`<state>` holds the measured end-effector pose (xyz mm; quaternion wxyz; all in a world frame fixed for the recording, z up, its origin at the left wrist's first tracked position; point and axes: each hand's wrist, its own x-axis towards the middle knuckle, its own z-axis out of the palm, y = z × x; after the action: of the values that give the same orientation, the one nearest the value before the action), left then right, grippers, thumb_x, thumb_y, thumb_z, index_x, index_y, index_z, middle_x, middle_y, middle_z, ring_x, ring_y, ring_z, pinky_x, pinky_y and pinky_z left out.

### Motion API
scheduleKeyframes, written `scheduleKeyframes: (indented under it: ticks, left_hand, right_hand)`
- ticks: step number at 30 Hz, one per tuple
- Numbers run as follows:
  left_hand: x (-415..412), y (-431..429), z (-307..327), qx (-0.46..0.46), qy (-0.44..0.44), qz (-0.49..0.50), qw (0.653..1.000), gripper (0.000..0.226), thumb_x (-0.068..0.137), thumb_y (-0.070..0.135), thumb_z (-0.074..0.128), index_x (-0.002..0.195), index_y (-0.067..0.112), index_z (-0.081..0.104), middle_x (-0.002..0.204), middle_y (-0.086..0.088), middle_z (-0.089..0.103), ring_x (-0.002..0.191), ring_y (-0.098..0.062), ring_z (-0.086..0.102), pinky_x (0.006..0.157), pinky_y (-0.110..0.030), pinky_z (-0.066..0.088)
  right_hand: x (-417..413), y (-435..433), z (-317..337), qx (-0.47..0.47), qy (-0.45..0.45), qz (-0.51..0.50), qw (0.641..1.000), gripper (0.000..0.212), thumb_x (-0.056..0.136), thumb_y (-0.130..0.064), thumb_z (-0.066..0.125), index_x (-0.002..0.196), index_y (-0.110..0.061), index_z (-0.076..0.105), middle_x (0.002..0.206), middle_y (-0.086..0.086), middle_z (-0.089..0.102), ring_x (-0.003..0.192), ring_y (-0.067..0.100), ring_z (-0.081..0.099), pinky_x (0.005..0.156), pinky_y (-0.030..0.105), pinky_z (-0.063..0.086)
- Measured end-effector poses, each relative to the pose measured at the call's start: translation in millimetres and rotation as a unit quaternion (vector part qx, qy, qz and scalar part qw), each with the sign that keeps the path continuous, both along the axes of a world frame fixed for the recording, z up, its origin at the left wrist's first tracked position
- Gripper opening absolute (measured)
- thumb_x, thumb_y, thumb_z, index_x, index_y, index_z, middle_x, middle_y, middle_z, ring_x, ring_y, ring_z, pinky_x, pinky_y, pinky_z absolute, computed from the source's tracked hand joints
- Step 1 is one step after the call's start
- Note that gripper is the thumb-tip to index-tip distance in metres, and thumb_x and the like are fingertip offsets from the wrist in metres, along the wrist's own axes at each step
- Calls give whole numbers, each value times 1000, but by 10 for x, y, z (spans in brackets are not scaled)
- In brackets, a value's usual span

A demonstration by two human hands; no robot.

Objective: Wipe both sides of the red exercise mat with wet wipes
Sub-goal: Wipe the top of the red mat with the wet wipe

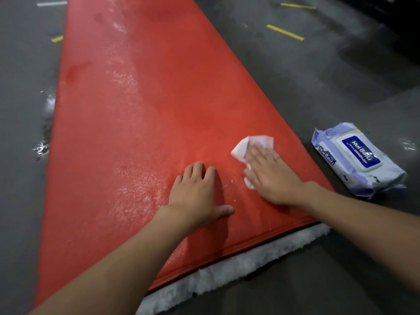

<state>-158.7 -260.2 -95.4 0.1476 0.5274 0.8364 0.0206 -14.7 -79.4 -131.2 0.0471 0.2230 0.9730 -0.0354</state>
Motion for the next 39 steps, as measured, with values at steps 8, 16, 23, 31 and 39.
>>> scheduleKeyframes:
  ticks: [8, 16, 23, 31, 39]
  left_hand:
    - [-71, -106, 38, -43, -9, 42, 998, 106, 68, 65, 74, 149, 27, 18, 154, -10, 13, 143, -31, 12, 113, -46, 25]
    - [-223, -215, 114, -79, -20, 30, 996, 109, 67, 67, 74, 151, 30, 14, 158, -6, 13, 146, -29, 13, 113, -48, 24]
    - [-269, -280, 106, -93, -16, 14, 995, 113, 71, 56, 77, 154, 33, 3, 161, -3, 4, 148, -27, 6, 115, -47, 21]
    - [-320, -350, 145, -98, 2, 43, 994, 115, 63, 71, 74, 151, 34, 9, 155, -7, 14, 143, -34, 16, 108, -54, 28]
    - [-433, -511, 138, -124, -28, 26, 991, 125, 69, 49, 82, 155, 27, -7, 163, 0, -10, 151, -24, -6, 118, -48, 15]
  right_hand:
    - [-104, 30, 89, 7, -20, -34, 999, 63, 105, -43, 17, 158, -9, 10, 166, 8, 0, 153, 19, -6, 121, 36, -6]
    - [-141, 40, 130, 5, -42, -20, 999, 66, 102, -46, 13, 158, -12, 7, 167, 5, -1, 152, 15, -7, 122, 36, -5]
    - [-37, -97, 88, 0, -43, 91, 995, 72, 97, -52, 2, 158, -14, 11, 166, 2, -2, 152, 14, -8, 120, 31, -9]
    - [-69, -470, 93, -6, -35, 179, 983, 68, 101, -50, 14, 155, -9, 24, 164, 9, 12, 152, 23, 5, 123, 40, 5]
    - [-243, -559, 76, -9, -20, 119, 993, 70, 100, -50, 16, 155, -7, 22, 165, 12, 11, 153, 25, 5, 123, 40, 7]
